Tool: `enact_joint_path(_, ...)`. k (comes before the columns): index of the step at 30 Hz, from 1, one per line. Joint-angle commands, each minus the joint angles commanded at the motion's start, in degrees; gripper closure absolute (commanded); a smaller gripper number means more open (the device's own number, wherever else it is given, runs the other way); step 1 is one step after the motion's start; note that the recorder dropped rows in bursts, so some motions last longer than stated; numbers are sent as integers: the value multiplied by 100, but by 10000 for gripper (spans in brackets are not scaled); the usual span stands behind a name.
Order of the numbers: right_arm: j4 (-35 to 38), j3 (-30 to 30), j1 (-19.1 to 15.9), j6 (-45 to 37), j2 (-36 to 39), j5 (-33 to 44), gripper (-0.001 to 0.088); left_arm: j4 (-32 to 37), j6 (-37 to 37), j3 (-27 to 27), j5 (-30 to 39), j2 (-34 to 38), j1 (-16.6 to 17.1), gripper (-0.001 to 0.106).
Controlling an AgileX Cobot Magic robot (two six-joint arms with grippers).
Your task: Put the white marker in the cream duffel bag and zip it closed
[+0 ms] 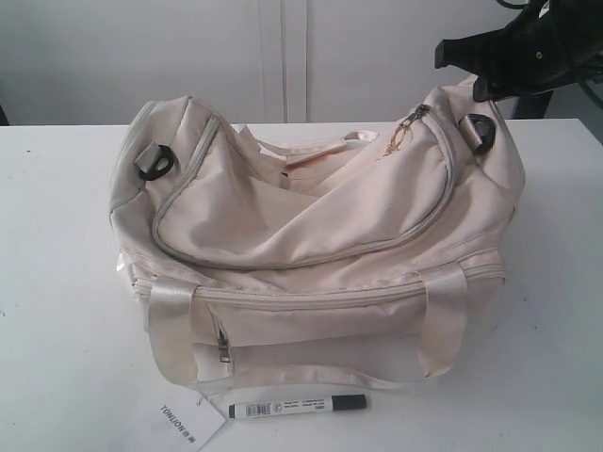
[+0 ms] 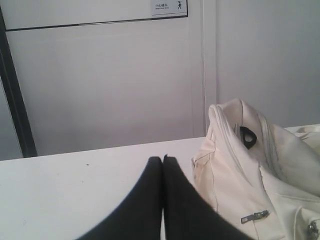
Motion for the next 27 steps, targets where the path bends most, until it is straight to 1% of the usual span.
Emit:
enact_joint_path(1, 0, 0, 0, 0, 0, 0, 868, 0, 0, -123, 122, 99, 0, 1053)
enact_joint_path(2, 0, 0, 0, 0, 0, 0, 868, 0, 0, -341, 431, 282, 0, 1053)
enact_joint_path(4, 0, 0, 0, 0, 0, 0, 868, 0, 0, -636, 807, 567, 0, 1053)
enact_joint_path(6, 0, 0, 0, 0, 0, 0, 868, 0, 0, -884, 1054, 780, 0, 1053)
enact_joint_path(11, 0, 0, 0, 0, 0, -11, 868, 0, 0, -1309, 1541, 1156, 0, 1053)
enact_joint_path(14, 0, 0, 0, 0, 0, -11, 868, -40, 0, -1546, 1631, 1465, 0, 1053)
enact_joint_path(17, 0, 0, 0, 0, 0, -11, 868, -187, 29, -1900, 1861, 1952, 0, 1053)
enact_joint_path(21, 0, 0, 0, 0, 0, 0, 868, -349, 123, -2224, 2024, 2460, 0, 1053)
enact_joint_path(24, 0, 0, 0, 0, 0, 0, 868, -671, 400, -2421, 2024, 2863, -10, 1053)
enact_joint_path(27, 0, 0, 0, 0, 0, 0, 868, -1230, 941, -2647, 2080, 3288, -10, 1053)
